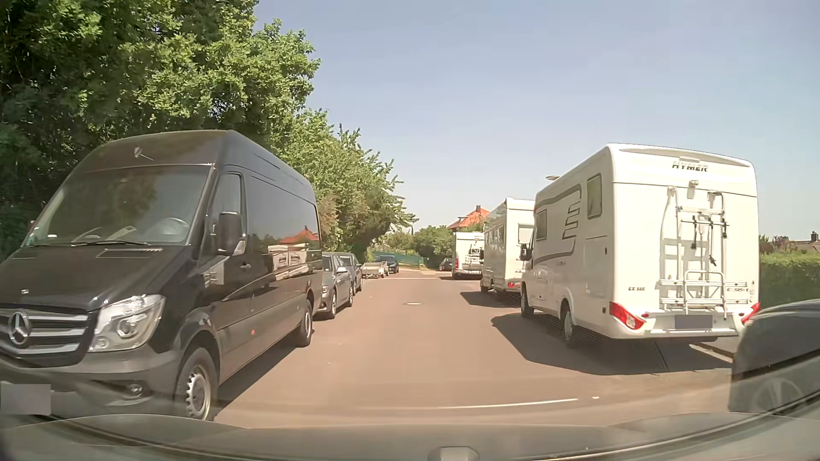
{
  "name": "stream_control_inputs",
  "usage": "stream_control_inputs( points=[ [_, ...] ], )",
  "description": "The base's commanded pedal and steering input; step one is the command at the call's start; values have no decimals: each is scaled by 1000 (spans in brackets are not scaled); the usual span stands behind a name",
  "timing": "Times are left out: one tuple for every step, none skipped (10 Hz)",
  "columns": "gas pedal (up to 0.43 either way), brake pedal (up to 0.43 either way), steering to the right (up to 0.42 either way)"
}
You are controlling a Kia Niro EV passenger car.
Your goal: Follow the waypoints while adhering to traffic rules and regulations
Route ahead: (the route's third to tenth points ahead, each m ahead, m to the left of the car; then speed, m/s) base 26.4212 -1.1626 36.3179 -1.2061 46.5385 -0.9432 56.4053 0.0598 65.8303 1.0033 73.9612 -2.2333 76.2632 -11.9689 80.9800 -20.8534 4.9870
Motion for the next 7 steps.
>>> stream_control_inputs(
  points=[
    [0, 0, 6],
    [0, 0, 7],
    [0, 0, 6],
    [0, 0, 6],
    [0, 0, 6],
    [0, 0, 5],
    [0, 0, 5]
  ],
)
